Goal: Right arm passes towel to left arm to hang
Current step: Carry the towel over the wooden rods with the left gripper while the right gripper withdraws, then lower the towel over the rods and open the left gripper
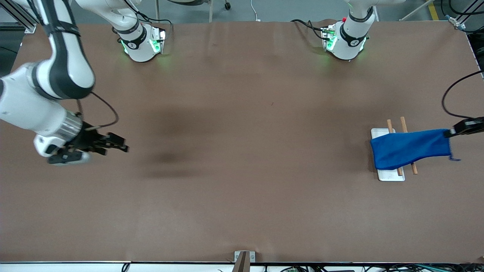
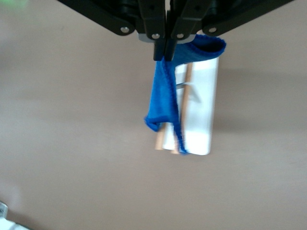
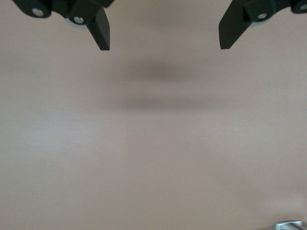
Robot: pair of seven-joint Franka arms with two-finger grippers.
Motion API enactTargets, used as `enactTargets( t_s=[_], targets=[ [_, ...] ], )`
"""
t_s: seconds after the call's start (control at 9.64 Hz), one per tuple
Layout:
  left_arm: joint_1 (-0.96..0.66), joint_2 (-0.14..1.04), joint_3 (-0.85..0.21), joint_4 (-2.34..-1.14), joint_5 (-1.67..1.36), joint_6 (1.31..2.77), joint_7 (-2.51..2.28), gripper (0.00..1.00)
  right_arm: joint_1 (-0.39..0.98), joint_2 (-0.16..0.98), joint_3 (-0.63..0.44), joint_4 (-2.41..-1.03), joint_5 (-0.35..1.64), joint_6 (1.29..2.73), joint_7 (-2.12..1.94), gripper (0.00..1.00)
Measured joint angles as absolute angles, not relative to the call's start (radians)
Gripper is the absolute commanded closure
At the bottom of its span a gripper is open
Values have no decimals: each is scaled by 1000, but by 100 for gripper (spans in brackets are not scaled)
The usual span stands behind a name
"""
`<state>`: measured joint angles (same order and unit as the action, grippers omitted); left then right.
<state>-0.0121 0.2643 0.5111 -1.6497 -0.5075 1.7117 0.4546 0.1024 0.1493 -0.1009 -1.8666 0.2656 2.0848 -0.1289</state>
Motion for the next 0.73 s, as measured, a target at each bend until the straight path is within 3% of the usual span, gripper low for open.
enactTargets(
  t_s=[0.31, 0.73],
  targets=[
    [-2, 291, 546, -1658, -459, 1709, 455, 96, 59, 94, -131, -1741, 20, 1857, 56, 0],
    [-12, 403, 540, -1658, -459, 1762, 455, 91, 48, -20, -137, -1608, -22, 1680, 126, 0]
  ],
)
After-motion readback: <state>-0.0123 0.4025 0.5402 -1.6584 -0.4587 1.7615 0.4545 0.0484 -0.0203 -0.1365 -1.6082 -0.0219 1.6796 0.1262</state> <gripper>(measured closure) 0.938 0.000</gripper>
